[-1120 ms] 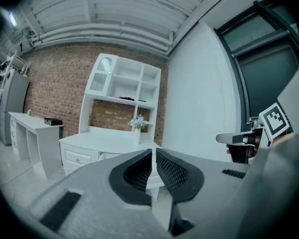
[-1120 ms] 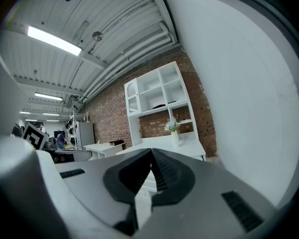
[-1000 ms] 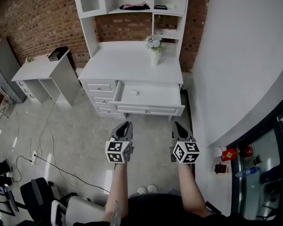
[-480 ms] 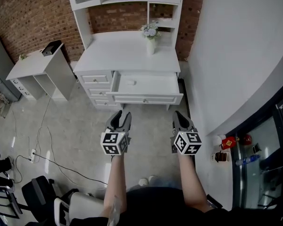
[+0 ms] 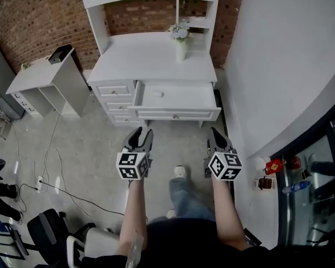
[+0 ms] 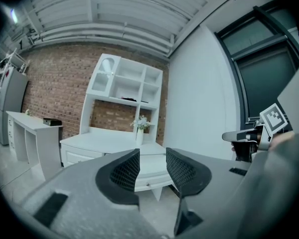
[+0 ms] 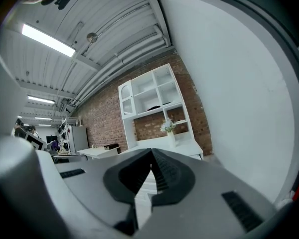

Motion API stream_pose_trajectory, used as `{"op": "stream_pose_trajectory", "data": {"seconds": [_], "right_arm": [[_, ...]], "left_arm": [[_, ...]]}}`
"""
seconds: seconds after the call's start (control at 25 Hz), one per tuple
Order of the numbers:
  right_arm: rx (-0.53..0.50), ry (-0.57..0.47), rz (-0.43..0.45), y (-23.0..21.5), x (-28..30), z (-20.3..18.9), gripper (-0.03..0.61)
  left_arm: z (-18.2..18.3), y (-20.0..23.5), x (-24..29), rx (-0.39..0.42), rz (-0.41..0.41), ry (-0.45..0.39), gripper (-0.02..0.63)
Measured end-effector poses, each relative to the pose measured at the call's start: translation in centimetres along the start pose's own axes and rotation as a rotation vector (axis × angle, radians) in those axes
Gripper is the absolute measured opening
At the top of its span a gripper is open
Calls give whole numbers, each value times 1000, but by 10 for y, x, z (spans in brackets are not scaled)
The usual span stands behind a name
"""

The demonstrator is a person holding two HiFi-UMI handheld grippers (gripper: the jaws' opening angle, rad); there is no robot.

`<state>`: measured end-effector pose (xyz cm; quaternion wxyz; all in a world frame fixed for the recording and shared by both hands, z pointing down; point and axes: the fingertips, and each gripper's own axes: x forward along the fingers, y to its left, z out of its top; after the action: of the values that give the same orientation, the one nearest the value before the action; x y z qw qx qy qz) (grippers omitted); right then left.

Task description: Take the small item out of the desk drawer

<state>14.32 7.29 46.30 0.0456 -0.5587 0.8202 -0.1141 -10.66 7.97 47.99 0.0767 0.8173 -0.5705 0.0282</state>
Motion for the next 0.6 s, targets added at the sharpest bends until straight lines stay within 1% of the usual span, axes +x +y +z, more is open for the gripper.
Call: {"op": "stream_pose_trajectory", "data": {"seconds": [0.2,0.36,0.48,0.6], "right_arm": [[-6,-4,6,-7,34,4,-2],[7,-13,-6,-23,77,4,-2],[-6,6,5,-31,118,-1,-2],[-16,30,18,-43,163,-3,-3]], "left_arm": [[3,16,30,7,1,1,137],[-5,34,67,41,6,40,137],[-11,55,99,16,27,50,137],[-17,70,139,13,31,76,137]]}}
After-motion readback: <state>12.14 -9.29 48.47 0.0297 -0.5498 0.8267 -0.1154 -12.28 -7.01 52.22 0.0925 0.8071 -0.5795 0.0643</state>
